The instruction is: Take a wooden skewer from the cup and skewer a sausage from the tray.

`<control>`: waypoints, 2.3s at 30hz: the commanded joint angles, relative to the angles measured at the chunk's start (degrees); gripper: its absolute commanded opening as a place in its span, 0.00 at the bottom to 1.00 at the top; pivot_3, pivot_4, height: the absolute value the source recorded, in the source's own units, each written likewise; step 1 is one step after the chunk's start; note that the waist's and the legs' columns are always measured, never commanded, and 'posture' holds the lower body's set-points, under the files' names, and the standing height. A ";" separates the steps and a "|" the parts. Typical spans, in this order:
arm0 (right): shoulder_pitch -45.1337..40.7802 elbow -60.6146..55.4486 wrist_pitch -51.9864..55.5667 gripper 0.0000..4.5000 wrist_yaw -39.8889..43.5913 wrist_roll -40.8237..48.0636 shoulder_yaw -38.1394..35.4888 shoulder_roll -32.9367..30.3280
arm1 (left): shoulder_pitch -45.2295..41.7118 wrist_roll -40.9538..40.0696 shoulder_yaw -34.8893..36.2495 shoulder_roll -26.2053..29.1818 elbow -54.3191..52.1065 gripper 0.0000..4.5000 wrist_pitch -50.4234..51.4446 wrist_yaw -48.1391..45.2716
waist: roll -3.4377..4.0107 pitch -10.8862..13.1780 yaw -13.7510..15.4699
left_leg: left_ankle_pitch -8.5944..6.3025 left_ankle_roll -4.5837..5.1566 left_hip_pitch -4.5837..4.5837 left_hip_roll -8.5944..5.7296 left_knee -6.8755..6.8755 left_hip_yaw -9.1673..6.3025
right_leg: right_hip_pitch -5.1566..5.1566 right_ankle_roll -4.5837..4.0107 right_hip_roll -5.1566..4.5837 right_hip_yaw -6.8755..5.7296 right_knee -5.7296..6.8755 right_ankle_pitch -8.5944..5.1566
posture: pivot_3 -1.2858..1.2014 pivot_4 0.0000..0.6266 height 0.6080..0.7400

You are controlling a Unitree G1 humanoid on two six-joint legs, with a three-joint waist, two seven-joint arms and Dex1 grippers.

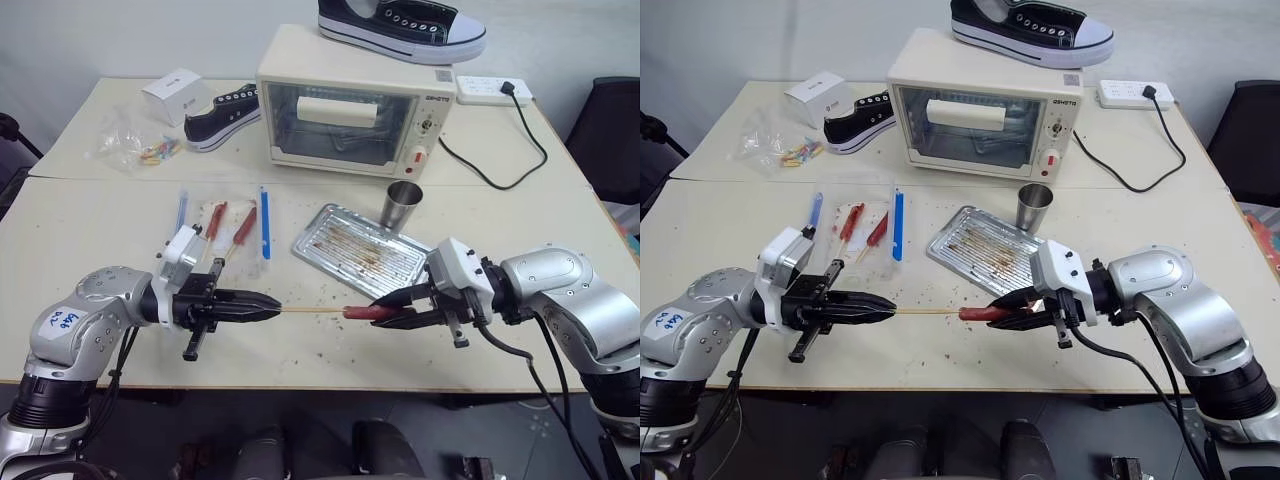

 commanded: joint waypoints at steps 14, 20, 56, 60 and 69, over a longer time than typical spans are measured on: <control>-1.70 1.13 -0.87 0.18 0.89 -0.38 -0.11 -1.32 | 0.49 2.23 0.44 -0.01 0.74 0.00 -2.09 -0.40 | 0.00 0.00 0.01 | -0.01 0.01 -0.02 0.00 0.09 -0.01 | 0.00 0.00 0.00 -0.01 0.06 0.00 | 0.52 0.24 1.00; -1.57 2.43 -1.72 0.18 1.13 -0.43 -0.83 -2.23 | 0.50 2.23 0.56 0.65 1.37 0.00 -2.34 -0.62 | 0.00 0.00 0.03 | -0.01 0.02 -0.02 0.00 0.09 -0.01 | 0.00 0.00 0.00 -0.01 0.06 0.00 | 0.52 0.24 1.00; -6.28 -0.27 1.75 0.18 -0.96 0.06 3.93 1.73 | -3.15 4.42 -3.32 -3.90 2.49 0.00 -2.88 -1.08 | 0.00 0.00 0.02 | -0.02 0.04 -0.04 0.00 0.22 -0.01 | 0.00 0.00 0.00 -0.01 0.17 0.00 | 0.52 0.24 1.00; -8.27 -0.45 3.11 0.18 -1.59 -0.64 5.95 2.79 | -3.76 4.59 -4.39 -5.19 2.62 0.00 -2.77 -0.67 | 0.00 0.00 0.01 | -0.02 0.03 -0.04 0.00 0.25 -0.01 | -0.01 0.00 0.01 -0.01 0.19 0.00 | 0.52 0.24 1.00; -11.48 -0.86 6.59 0.18 -3.33 -2.23 9.02 5.52 | -3.45 5.95 -5.92 -8.67 2.08 0.00 -3.36 0.73 | 0.00 0.00 0.00 | -0.03 0.04 -0.06 -0.01 0.30 -0.02 | -0.02 0.00 0.00 -0.01 0.24 0.00 | 0.52 0.24 1.00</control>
